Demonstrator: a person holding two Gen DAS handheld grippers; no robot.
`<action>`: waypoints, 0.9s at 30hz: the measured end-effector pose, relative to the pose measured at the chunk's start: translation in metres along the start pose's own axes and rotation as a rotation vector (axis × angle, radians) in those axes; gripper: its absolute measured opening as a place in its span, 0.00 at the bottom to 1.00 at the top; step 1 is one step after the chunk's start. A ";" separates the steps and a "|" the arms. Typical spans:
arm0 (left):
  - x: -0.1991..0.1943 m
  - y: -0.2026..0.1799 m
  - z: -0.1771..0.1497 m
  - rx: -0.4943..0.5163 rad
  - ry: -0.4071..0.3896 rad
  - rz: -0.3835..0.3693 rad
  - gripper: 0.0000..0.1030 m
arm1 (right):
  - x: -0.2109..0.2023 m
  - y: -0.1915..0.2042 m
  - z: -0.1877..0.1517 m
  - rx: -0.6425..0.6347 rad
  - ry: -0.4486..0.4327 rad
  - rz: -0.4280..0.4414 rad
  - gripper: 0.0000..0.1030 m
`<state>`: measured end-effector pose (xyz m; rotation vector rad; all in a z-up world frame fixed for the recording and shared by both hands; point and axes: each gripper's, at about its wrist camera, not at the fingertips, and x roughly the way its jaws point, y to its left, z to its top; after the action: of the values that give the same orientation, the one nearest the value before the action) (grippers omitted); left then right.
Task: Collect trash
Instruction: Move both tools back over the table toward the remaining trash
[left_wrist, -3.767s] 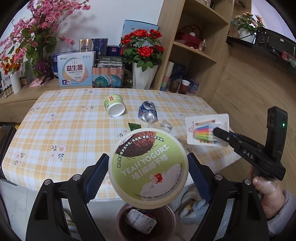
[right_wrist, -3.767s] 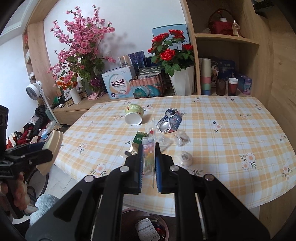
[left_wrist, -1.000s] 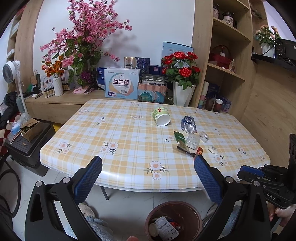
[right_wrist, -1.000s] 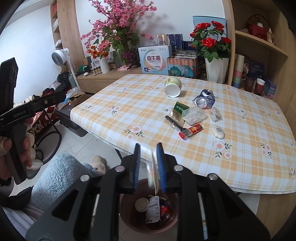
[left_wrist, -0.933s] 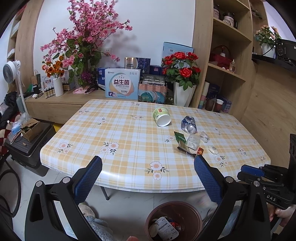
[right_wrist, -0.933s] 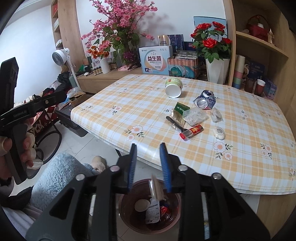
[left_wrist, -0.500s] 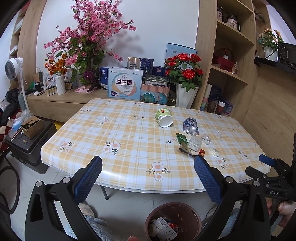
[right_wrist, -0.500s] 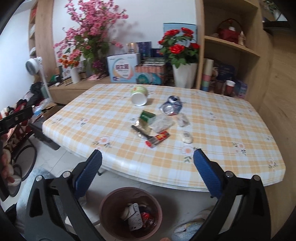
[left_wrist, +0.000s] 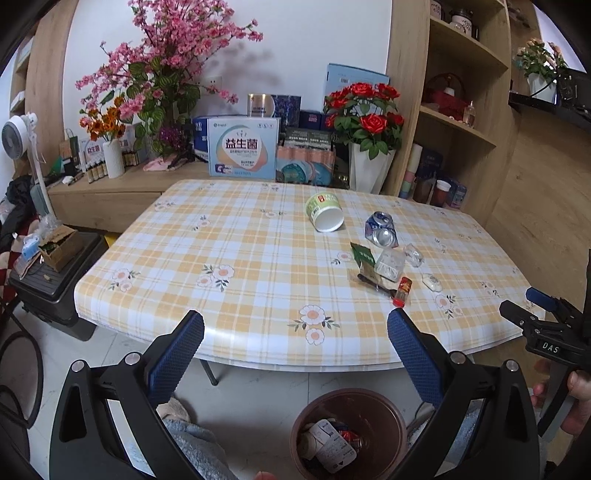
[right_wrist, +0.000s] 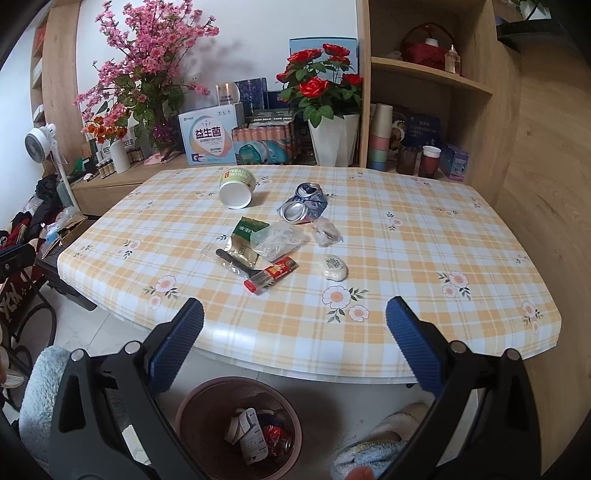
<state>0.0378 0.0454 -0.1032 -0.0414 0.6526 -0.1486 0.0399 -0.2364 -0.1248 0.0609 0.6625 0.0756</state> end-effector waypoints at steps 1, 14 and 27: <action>0.003 0.000 0.000 -0.003 0.011 -0.003 0.94 | 0.004 -0.003 -0.001 0.003 0.004 -0.006 0.95; 0.044 -0.010 0.003 -0.014 0.088 -0.075 0.94 | 0.044 -0.024 -0.008 0.060 0.070 0.029 0.95; 0.169 -0.033 0.037 -0.034 0.274 -0.220 0.65 | 0.097 -0.041 -0.003 0.050 0.153 -0.011 0.95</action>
<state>0.1885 -0.0134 -0.1723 -0.1277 0.9237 -0.3591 0.1165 -0.2688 -0.1902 0.1002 0.8172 0.0540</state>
